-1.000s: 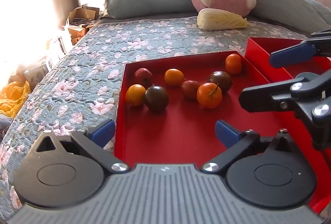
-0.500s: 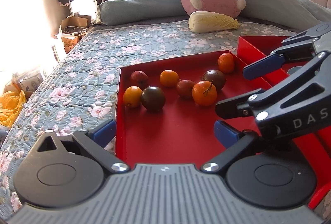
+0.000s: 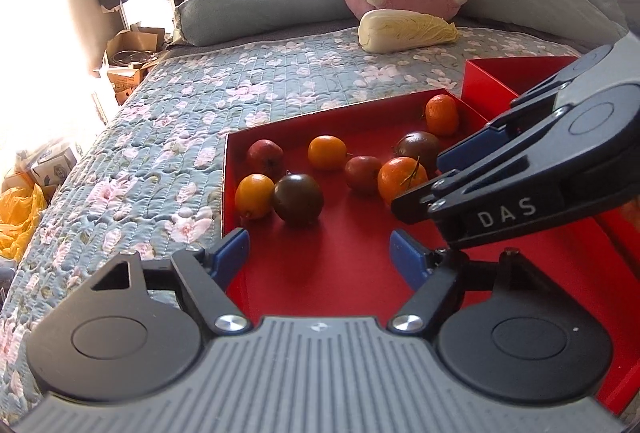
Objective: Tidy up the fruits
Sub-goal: 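Grasp the leafy tangerine with the right tool while the left tool grasps a dark brown tomato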
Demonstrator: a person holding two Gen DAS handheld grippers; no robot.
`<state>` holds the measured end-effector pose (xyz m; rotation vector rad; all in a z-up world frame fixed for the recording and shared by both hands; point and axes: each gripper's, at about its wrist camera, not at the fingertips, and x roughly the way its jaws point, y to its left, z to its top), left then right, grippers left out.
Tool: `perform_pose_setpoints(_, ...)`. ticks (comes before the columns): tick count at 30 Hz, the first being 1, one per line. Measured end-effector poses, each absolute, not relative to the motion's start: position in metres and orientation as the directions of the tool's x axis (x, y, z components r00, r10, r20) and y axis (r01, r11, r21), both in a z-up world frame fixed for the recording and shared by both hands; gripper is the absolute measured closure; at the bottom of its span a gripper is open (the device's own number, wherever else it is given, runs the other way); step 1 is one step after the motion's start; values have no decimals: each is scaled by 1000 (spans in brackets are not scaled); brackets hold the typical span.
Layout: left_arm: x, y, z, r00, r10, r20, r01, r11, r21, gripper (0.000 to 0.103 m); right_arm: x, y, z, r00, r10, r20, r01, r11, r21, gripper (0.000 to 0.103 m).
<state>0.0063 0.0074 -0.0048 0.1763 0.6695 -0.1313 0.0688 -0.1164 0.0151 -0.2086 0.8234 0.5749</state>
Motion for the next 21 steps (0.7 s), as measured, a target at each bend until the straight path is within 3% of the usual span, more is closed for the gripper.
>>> perform_pose_setpoints(16,32,11,-14,747,-56,-663,181,976,122,27,93,-105,-2,534,337,-776,-529,849,5,63)
perform_pose_setpoints(21,42,7,-16,743,-57,-667,196,971,136,34,93,-115,7,518,382,-766,-521,851,72,63)
